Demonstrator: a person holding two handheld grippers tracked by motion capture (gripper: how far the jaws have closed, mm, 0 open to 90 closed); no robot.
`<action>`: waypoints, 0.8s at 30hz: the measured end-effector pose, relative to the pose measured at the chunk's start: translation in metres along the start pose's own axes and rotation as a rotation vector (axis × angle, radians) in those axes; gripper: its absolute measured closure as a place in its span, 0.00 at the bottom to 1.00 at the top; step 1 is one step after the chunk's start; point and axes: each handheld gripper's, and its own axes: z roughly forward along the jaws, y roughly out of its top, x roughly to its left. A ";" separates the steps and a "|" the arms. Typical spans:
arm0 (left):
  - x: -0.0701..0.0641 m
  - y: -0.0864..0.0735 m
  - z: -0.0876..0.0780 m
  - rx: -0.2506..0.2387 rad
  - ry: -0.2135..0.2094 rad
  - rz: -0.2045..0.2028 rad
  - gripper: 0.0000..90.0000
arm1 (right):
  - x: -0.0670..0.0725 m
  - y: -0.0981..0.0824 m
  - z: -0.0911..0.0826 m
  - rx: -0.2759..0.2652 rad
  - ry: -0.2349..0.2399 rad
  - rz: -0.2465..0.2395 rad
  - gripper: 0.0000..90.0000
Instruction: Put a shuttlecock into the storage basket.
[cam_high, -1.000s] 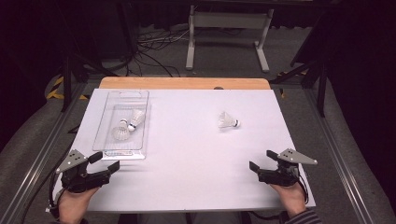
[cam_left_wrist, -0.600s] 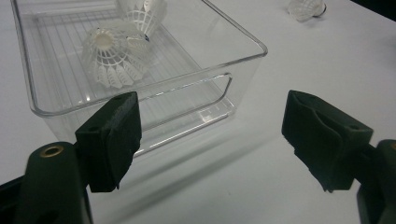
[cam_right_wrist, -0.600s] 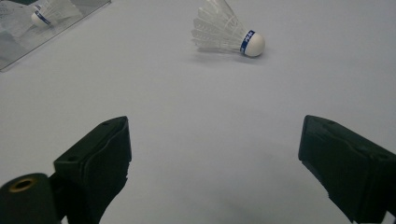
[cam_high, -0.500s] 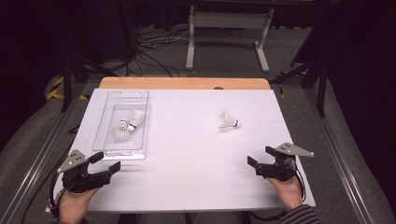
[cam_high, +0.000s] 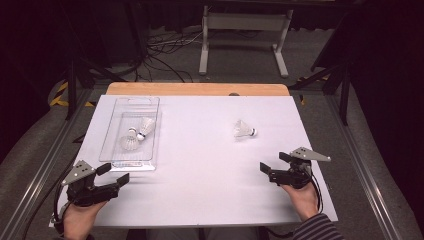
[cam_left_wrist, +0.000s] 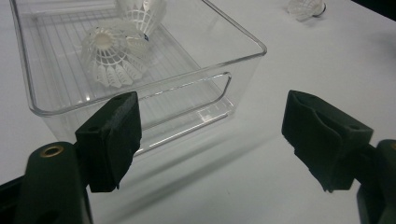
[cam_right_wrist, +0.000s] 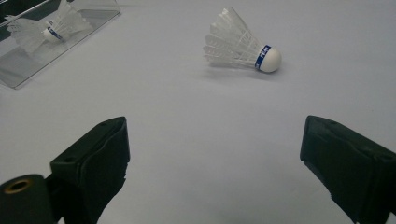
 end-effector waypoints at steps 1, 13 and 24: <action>0.000 0.000 0.000 0.000 0.000 0.001 0.23 | 0.001 0.001 0.001 0.001 0.000 -0.001 0.10; -0.001 0.000 -0.001 -0.008 0.003 0.005 0.23 | 0.007 0.012 0.014 -0.016 0.022 -0.021 0.08; -0.001 0.000 -0.001 -0.004 0.004 0.010 0.23 | 0.009 0.026 0.025 0.015 0.026 -0.034 0.08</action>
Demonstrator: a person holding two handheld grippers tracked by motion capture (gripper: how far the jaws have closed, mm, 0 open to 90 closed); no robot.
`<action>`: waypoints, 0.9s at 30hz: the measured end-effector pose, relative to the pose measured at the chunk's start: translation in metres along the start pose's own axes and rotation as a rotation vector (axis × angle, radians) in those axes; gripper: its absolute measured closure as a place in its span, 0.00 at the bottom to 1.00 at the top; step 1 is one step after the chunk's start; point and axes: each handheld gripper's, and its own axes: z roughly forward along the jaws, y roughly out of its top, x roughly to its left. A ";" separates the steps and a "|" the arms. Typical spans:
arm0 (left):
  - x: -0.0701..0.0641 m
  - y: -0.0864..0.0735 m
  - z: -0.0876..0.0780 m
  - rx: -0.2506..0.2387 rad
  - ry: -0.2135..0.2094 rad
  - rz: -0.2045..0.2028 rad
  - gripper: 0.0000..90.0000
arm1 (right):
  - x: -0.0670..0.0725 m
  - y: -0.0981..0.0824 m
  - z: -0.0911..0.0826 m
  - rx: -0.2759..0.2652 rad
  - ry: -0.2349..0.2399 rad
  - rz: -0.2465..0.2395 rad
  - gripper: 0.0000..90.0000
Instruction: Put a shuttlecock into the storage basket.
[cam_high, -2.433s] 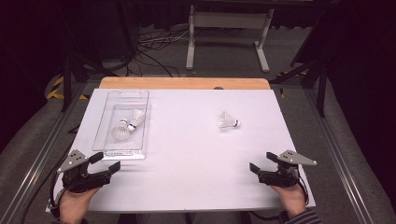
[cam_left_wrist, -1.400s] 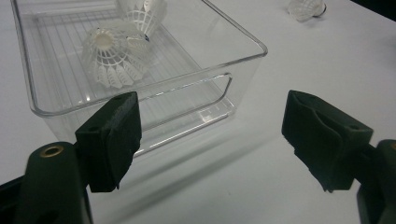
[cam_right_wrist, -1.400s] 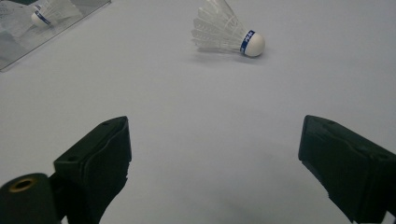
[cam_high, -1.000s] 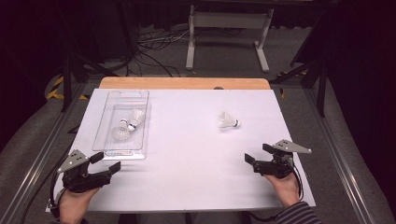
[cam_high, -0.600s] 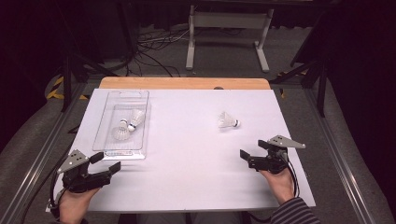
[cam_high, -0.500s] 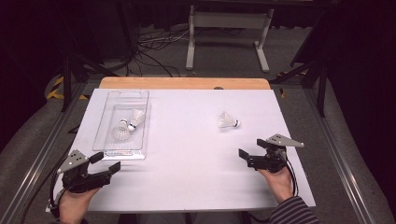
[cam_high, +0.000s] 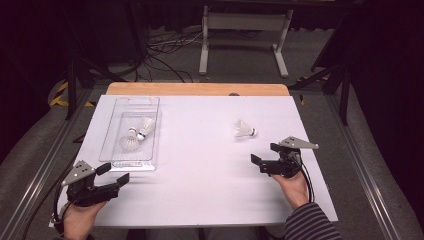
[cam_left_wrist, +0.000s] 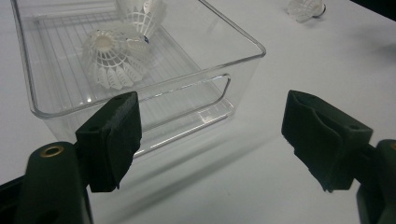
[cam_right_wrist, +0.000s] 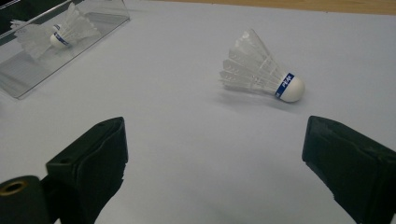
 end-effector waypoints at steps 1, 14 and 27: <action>0.000 0.000 0.000 0.000 0.000 0.000 0.23 | 0.000 0.001 0.001 0.002 0.003 -0.002 0.08; -0.001 0.000 0.000 -0.001 0.005 -0.002 0.23 | -0.001 0.013 0.013 0.009 0.005 -0.011 0.09; 0.000 0.000 0.000 0.000 0.005 0.002 0.23 | -0.002 0.033 0.025 0.061 -0.007 -0.015 0.14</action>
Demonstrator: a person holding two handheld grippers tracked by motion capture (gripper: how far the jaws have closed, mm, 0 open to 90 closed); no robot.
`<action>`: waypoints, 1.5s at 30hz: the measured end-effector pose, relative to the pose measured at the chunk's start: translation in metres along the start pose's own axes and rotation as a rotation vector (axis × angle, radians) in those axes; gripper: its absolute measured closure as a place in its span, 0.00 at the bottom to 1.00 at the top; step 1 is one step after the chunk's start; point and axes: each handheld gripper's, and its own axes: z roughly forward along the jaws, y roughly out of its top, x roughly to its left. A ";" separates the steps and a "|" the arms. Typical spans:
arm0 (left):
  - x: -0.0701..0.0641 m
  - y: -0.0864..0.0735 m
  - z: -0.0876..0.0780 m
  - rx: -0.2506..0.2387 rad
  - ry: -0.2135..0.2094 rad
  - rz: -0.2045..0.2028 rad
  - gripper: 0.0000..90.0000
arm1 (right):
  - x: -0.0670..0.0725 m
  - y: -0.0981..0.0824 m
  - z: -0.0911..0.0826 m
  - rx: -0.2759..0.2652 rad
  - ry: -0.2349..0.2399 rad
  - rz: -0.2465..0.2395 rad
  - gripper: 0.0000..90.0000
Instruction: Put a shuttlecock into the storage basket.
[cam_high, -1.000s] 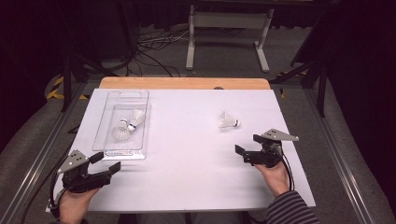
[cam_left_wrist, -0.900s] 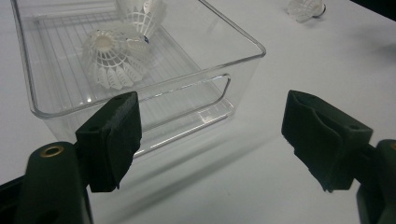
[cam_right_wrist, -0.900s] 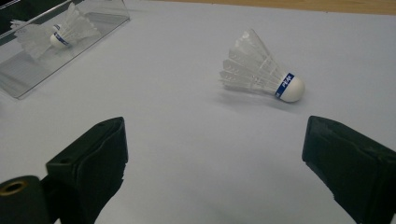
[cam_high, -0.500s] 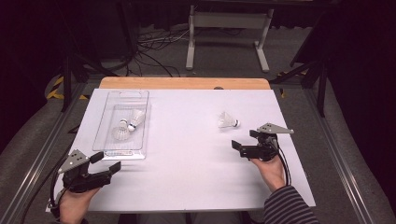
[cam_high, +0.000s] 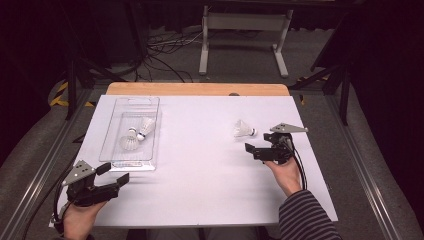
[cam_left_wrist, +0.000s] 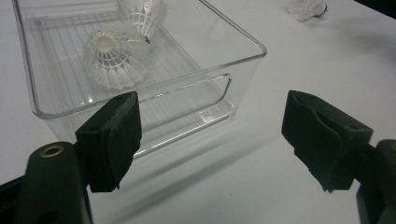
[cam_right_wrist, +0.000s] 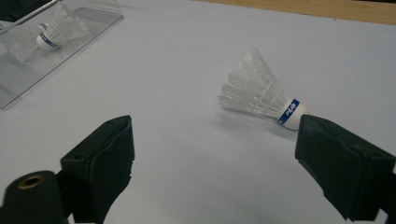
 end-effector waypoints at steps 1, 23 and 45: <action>0.000 0.000 0.000 0.000 0.000 0.000 0.23 | 0.000 0.002 0.001 0.006 -0.002 0.003 0.15; 0.000 0.000 0.000 0.001 -0.010 0.004 0.23 | -0.002 0.041 0.041 0.175 -0.039 -0.003 0.24; -0.001 0.001 0.001 0.017 -0.019 0.018 0.24 | -0.001 0.077 0.067 0.330 -0.141 0.006 0.39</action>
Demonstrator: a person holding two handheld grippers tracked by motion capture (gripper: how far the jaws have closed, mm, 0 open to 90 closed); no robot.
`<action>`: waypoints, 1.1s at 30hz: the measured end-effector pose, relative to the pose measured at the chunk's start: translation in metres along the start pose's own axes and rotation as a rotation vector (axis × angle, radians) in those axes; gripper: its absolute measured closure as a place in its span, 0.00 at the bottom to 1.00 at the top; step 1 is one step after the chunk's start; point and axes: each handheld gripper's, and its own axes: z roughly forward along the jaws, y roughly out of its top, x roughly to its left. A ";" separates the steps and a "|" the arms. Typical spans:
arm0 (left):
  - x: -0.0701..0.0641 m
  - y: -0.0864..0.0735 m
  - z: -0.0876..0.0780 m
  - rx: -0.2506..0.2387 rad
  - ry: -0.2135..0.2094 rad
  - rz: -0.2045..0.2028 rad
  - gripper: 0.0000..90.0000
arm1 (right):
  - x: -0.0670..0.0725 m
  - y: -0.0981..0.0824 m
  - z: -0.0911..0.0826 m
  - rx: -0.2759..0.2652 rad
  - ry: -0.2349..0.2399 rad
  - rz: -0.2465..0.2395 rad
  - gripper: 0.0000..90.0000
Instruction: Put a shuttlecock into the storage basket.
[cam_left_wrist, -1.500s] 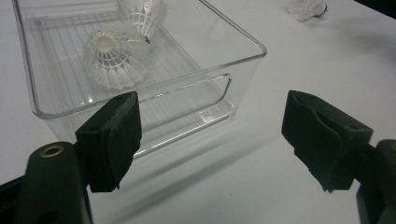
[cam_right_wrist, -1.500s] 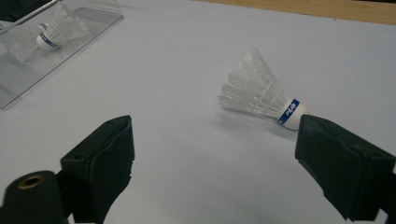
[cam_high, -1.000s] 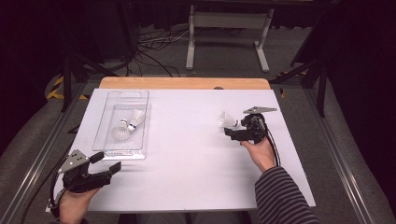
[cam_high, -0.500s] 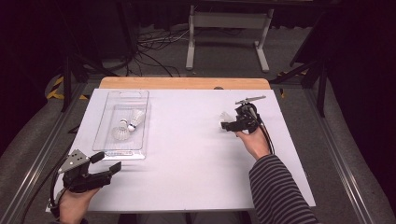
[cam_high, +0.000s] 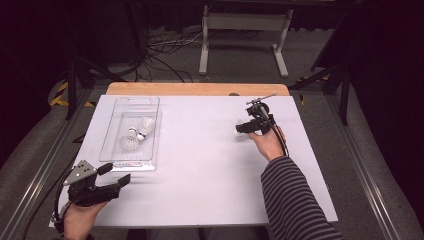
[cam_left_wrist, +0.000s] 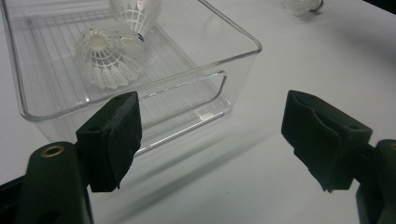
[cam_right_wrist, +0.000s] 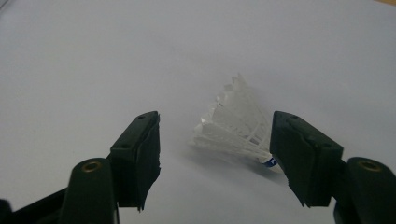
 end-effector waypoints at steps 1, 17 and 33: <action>0.000 0.000 0.000 -0.002 0.001 0.001 0.24 | 0.000 0.002 0.001 0.008 -0.007 0.001 0.40; -0.001 0.000 0.001 0.008 -0.009 0.011 0.24 | 0.006 0.022 0.017 0.087 -0.074 0.004 0.56; -0.002 0.000 0.002 0.011 -0.012 0.015 0.24 | 0.008 0.023 0.031 0.161 -0.113 -0.013 0.75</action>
